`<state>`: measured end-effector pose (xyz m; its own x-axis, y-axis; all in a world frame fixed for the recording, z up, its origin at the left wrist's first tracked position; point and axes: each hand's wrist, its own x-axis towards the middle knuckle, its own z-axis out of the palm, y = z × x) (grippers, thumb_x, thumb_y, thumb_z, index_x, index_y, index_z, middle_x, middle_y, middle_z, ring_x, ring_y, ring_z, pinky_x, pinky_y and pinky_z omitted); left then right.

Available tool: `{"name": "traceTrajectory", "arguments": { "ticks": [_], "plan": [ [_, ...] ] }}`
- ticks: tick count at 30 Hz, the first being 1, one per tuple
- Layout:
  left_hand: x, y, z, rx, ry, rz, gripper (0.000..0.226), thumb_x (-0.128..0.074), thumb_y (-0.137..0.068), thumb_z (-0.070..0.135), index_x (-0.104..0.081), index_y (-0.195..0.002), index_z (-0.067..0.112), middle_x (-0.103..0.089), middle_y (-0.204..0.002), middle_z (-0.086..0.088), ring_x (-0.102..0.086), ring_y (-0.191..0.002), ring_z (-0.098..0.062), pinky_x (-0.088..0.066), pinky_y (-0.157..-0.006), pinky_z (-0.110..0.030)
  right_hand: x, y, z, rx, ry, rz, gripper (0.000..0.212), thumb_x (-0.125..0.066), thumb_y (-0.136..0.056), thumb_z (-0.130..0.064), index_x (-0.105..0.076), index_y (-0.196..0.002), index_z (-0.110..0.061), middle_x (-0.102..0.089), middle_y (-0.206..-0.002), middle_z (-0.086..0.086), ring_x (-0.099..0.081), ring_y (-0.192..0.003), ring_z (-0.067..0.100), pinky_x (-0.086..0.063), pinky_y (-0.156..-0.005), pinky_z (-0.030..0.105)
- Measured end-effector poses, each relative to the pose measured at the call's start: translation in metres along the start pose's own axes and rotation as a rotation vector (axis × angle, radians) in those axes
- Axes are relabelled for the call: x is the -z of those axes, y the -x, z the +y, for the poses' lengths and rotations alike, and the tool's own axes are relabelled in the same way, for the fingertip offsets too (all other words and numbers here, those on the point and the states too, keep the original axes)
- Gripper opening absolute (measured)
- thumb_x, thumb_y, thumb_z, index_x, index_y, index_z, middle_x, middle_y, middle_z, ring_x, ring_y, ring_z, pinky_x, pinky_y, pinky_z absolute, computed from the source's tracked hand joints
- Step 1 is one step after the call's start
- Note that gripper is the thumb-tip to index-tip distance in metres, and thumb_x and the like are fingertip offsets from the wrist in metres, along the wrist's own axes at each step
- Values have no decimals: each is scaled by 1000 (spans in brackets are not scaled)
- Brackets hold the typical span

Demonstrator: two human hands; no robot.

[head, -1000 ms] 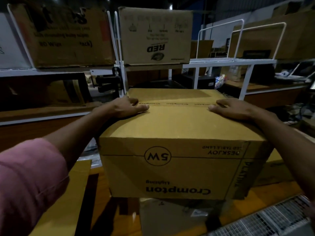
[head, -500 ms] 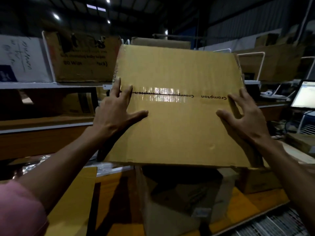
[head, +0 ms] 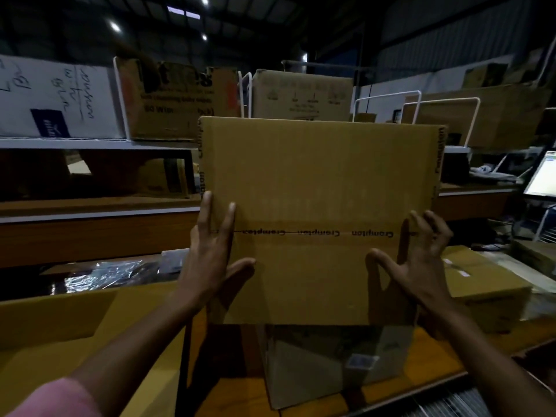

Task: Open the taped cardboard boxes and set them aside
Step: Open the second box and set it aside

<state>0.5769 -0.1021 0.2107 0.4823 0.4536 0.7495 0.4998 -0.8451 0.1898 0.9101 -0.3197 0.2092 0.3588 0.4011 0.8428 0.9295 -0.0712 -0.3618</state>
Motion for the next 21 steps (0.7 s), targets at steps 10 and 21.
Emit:
{"name": "traceTrajectory", "arguments": {
  "ticks": [10,21],
  "plan": [
    [72,-91,20,-50,-105,52,140,-88,-60,61,5,-162,36,27,-167,-6,-35,-136,-56,-56,-80,-66,48,-102,-34,8,106,-49,137,-78,-53,-69,-3,-161,-31,15,-166,15,7,-153,38,-28,-115,57],
    [91,-123,31,-9,-73,-55,128,-101,-52,35,-16,-148,35,-9,-155,-11,-44,-120,-59,-52,-85,-73,70,-136,-39,24,261,-279,125,-99,-52,-33,-21,-150,-42,-2,-161,-1,-30,-139,51,-43,-101,72]
  ]
}}
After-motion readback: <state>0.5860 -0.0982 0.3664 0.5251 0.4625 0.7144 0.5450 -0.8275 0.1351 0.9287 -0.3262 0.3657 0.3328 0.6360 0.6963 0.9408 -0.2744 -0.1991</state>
